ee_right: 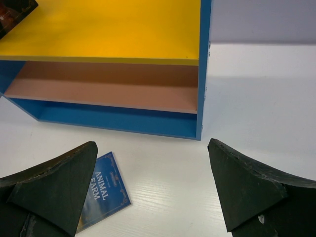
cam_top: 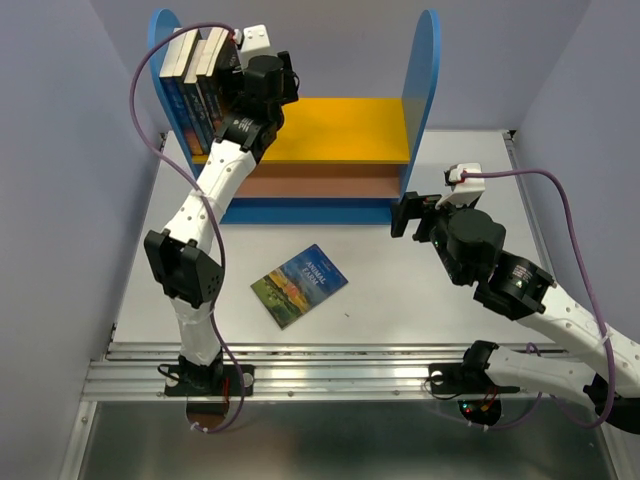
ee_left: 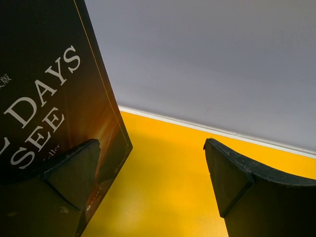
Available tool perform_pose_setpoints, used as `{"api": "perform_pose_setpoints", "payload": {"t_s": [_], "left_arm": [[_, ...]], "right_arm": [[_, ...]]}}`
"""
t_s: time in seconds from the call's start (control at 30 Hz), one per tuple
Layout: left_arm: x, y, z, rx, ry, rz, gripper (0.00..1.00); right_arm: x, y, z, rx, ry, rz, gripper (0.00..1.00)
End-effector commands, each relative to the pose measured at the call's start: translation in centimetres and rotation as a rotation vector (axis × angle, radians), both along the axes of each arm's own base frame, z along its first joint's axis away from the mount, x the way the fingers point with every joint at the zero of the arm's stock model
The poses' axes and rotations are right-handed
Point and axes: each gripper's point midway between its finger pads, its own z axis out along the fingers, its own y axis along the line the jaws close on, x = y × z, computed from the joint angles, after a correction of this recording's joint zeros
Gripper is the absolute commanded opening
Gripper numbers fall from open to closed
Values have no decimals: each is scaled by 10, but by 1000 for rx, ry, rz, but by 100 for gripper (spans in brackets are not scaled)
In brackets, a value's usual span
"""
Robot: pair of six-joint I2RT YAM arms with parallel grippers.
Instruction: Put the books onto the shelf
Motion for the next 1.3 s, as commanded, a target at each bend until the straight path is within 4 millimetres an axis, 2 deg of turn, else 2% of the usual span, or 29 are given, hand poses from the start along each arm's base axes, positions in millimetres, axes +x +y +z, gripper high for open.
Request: {"api": "perform_pose_setpoints", "payload": {"t_s": [0.0,0.37,0.67,0.7,1.27], "left_arm": [[-25,11,63,-84,-142,-30,99],[-32,-3,78,-115,-170,-129,99],[-51,-34,97,-133,-206,-306,99],[-54,-34,103,-133,-220,-311,99],[-65,-46,111,-138,-236,-367,99]], "right_arm": [[0,-4,6,10,-20,-16,100],[-1,-3,7,12,-22,-10,100],[-2,-3,6,15,-20,-4,100],[-1,-3,6,13,-20,-4,100],[-2,-1,5,12,-18,5,100]]}}
